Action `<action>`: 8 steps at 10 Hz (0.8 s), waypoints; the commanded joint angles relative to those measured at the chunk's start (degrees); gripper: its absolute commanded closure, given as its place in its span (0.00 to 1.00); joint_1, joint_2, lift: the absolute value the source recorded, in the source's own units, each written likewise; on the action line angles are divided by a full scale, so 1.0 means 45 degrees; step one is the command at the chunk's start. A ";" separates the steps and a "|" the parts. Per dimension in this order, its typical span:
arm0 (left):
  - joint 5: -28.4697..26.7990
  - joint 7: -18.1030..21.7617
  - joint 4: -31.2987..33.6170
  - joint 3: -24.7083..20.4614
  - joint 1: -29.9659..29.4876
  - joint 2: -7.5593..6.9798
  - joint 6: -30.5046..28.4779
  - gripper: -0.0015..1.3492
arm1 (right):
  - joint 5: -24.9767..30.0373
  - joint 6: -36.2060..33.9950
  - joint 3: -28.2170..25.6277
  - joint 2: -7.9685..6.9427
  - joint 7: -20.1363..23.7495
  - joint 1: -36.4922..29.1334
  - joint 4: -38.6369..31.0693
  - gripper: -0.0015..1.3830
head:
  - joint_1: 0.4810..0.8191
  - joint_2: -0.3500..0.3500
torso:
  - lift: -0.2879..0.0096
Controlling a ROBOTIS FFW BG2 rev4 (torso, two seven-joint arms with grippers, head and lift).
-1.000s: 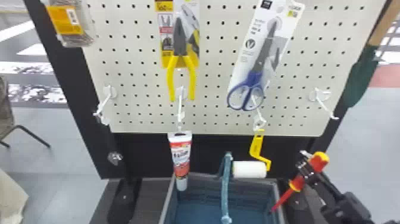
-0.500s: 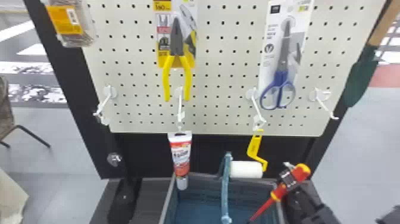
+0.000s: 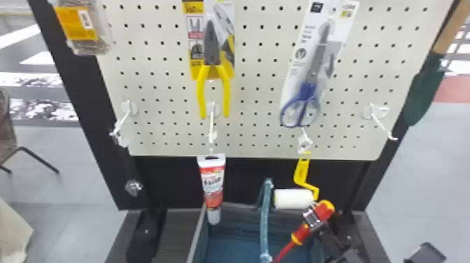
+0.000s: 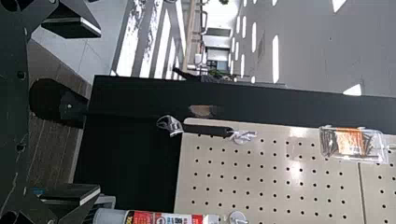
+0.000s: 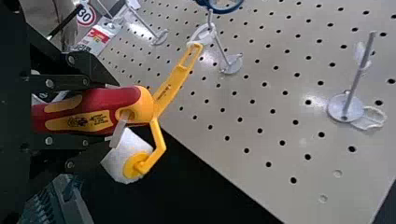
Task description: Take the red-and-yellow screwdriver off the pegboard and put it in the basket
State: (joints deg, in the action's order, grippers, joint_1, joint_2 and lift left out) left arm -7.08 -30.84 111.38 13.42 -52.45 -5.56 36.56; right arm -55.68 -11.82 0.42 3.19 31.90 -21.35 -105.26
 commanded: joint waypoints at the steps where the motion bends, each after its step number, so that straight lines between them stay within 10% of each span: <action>1: 0.0011 0.0017 -0.0016 0.0006 0.0000 -0.0014 0.0000 0.10 | -0.0184 -0.0010 0.0376 0.0151 0.0000 0.0144 0.0281 0.85 | 0.20 0.50 | 0.63; 6: 0.0011 -0.0002 -0.0047 0.0006 0.0000 0.0025 0.0000 0.10 | -0.0399 -0.0205 0.0787 0.0327 0.0137 0.0308 0.0719 0.85 | 0.20 0.50 | 0.63; 8: 0.0011 0.0017 -0.0047 0.0025 0.0027 0.0025 0.0000 0.10 | -0.0224 -0.0205 0.0826 0.0464 0.0547 0.0663 0.0937 0.54 | 0.20 0.50 | 0.63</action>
State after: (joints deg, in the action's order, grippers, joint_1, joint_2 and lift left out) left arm -7.03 -30.77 111.17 13.51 -52.40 -5.45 36.59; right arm -56.99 -12.75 4.03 5.05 34.17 -18.99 -101.53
